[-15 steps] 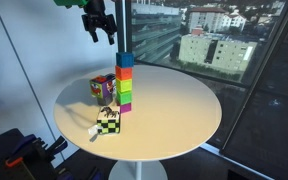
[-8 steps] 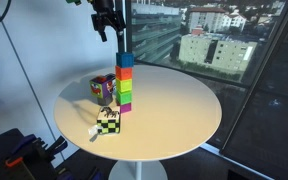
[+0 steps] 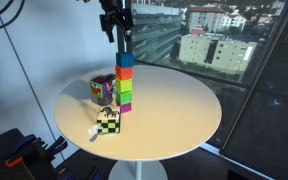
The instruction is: Move the blue cube to the table
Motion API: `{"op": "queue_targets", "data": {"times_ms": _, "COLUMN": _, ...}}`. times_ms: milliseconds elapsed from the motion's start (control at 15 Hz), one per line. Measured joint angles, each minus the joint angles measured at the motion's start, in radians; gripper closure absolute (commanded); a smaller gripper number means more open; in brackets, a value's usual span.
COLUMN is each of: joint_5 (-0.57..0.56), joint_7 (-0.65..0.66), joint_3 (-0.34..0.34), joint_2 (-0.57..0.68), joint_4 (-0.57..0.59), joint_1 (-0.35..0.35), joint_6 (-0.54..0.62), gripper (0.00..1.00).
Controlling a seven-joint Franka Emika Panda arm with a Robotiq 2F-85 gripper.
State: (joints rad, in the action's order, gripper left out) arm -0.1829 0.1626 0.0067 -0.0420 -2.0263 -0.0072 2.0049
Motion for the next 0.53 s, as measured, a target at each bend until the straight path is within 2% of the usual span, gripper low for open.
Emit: {"op": "queue_targets", "data": {"times_ms": 533, "joint_5": 0.000, "joint_7": 0.017, "joint_3": -0.013, "joint_2": 0.044, "joint_4": 0.006, "joint_1": -0.001, "joint_6": 0.001, "gripper": 0.00}}
